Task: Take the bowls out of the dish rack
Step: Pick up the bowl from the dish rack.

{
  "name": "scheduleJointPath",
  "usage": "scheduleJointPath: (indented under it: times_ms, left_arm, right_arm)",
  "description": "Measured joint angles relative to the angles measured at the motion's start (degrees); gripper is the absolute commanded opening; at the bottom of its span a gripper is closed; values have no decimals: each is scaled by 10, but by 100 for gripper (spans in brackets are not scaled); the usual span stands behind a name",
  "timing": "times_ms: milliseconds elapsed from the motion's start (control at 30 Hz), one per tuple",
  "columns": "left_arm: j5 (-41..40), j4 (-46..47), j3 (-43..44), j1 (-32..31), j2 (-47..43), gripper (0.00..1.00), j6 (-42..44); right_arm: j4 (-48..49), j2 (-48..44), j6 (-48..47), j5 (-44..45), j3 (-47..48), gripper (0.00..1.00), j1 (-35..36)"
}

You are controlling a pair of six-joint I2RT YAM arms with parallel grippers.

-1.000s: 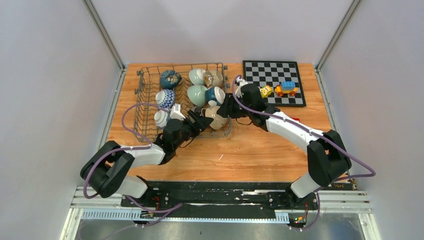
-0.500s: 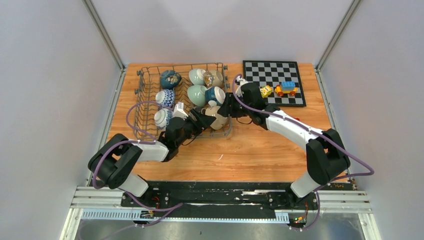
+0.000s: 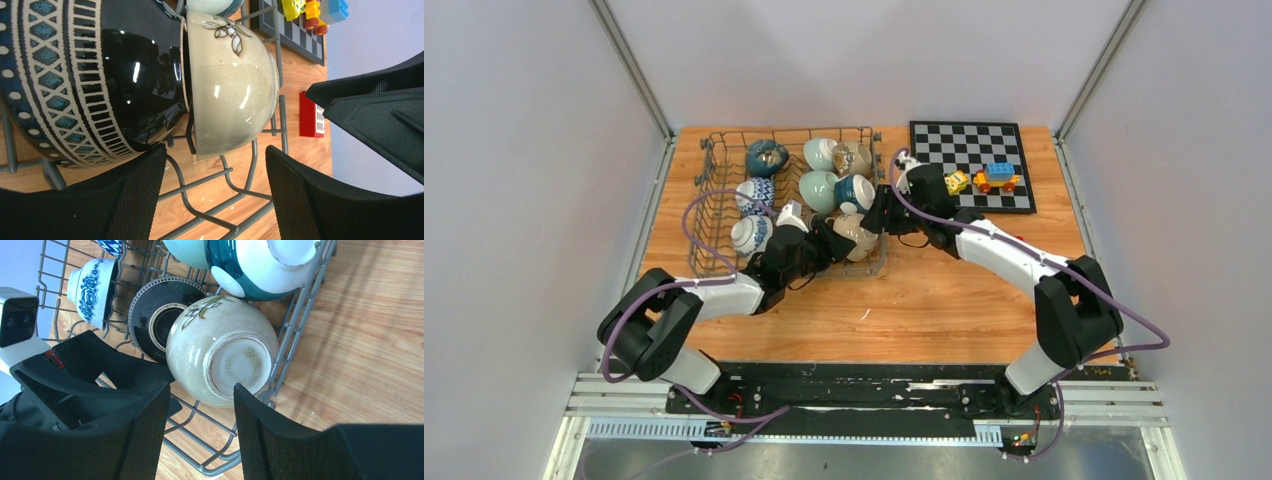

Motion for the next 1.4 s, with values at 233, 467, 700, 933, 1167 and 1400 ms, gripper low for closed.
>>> scheduleJointPath:
  times_ms: [233,467,700,933,1167,1400]
  left_arm:
    - [6,-38,19,-2,1,75,34]
    - [6,-40,19,-5,9,75,49]
    - [6,-35,20,-5,21,74,50]
    - [11,-8,18,-5,24,72,44]
    - [17,41,7,-6,24,69,34]
    - [23,79,6,-7,33,67,30]
  right_arm:
    - [-25,18,0,-3,22,58,-3]
    - [-36,25,3,-4,29,60,-3]
    - [-38,37,15,-10,29,58,-6]
    - [-37,40,35,-24,29,57,-14]
    - [-30,40,56,-38,29,57,-24]
    - [-24,40,66,-49,28,57,-29]
